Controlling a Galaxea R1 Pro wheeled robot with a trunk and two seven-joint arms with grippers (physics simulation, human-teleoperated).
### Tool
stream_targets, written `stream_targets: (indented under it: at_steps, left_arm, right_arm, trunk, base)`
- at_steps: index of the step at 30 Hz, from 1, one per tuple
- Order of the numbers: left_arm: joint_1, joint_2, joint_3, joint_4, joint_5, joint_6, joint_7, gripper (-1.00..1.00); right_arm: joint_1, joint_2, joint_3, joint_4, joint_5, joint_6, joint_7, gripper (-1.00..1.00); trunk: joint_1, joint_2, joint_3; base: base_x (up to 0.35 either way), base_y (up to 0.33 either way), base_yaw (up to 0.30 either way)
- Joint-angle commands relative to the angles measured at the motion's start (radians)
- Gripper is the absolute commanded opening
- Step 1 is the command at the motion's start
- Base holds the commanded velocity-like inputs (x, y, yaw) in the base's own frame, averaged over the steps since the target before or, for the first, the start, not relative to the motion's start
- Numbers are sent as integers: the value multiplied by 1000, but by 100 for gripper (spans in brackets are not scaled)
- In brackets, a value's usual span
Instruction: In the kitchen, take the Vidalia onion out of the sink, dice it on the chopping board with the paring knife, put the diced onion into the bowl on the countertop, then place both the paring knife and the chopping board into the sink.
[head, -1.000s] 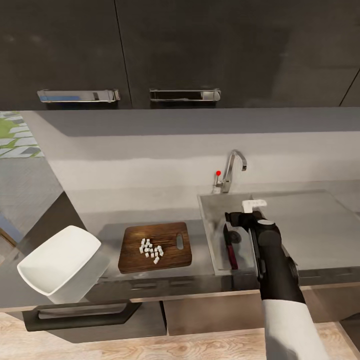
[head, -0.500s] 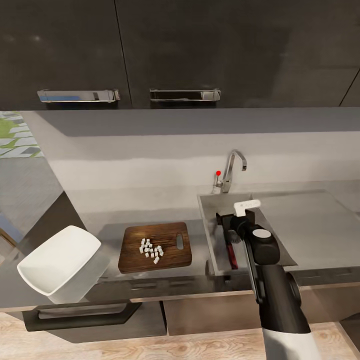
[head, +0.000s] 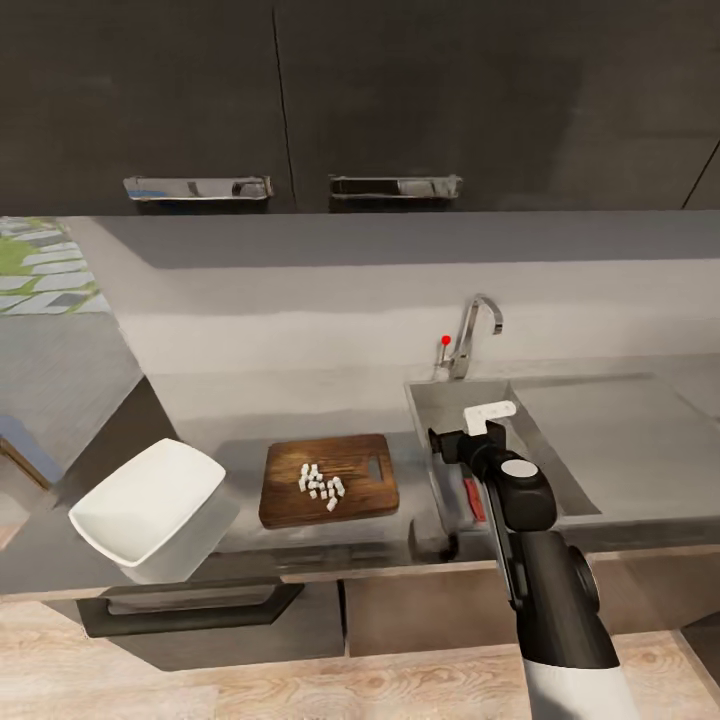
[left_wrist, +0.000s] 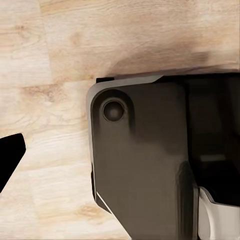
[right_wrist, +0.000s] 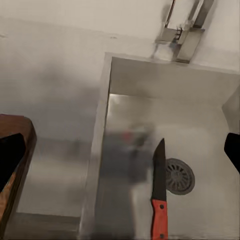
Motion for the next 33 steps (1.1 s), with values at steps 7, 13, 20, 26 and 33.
stream_targets:
  at_steps: [7,13,20,26,33]
  left_arm:
    - [0,1,-5,3,9,-1,0,100]
    - [0,1,-5,3,9,-1,0,100]
    - [0,1,-5,3,9,-2,0,100]
    - [0,1,-5,4,9,-2,0,100]
    - [0,1,-6,4,9,-1,0,100]
  right_arm:
    - [-1,1,0,1,10,7,8,100]
    - [-1,1,-1,1,9,8,8,100]
    - [-1,1,-2,3,9,8,8,100]
    - [-1,1,-4,4,9,8,8,100]
    - [-1,1,-5,4,9,8,8,100]
  trunk:
    - [0,-2,-2]
    - [0,-2,-2]
    - [0,-2,-3]
    - [0,-2,-10]
    - [0,-2,-22]
  base:
    - [-155,271,0]
    - [-12,313,0]
    - [-1,202,0]
    - [0,15,0]
    - [55,-23,0]
